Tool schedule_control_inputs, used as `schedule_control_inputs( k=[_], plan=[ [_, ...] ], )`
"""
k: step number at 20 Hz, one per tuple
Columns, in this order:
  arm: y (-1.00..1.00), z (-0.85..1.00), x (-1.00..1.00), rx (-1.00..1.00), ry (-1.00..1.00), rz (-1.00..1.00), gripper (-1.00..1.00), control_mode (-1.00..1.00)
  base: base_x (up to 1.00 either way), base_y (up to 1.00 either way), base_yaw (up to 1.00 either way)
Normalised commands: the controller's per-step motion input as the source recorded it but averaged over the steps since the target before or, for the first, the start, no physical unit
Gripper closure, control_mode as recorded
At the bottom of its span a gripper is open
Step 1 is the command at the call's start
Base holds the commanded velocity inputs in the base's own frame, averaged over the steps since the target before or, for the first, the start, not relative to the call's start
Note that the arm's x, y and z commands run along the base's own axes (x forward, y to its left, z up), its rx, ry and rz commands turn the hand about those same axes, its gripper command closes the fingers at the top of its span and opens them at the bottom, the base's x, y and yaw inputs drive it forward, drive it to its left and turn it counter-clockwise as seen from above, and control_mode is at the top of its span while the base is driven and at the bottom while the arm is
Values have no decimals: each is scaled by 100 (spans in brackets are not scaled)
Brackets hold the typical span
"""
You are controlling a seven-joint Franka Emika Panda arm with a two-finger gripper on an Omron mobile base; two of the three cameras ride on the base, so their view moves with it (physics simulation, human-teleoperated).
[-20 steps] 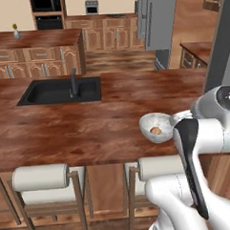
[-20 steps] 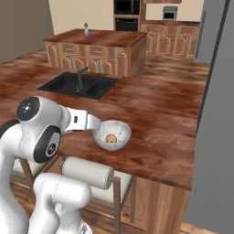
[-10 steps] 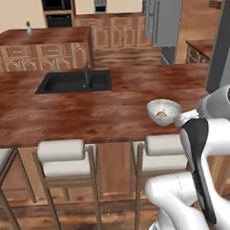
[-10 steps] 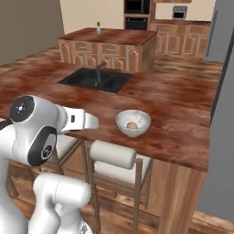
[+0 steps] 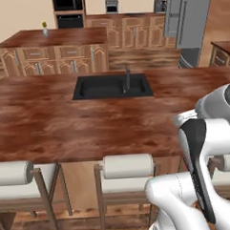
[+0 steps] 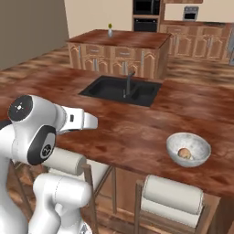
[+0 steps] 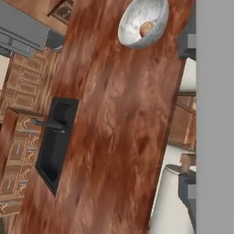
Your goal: Retrieve the peach and mango from the fridge and place them into the bowl on the dining table.
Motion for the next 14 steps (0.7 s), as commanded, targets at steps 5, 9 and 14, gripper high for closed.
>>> schedule_control_inputs(
  k=[5, 9, 14],
  plan=[
    [0, 0, 0, 0, 0, 0, -100, 100, 35, 100, 0],
    [0, 0, 0, 0, 0, 0, -100, 100, 0, 100, 0],
    [0, 0, 0, 0, 0, 0, -100, 100, 0, 100, 0]
  ],
)
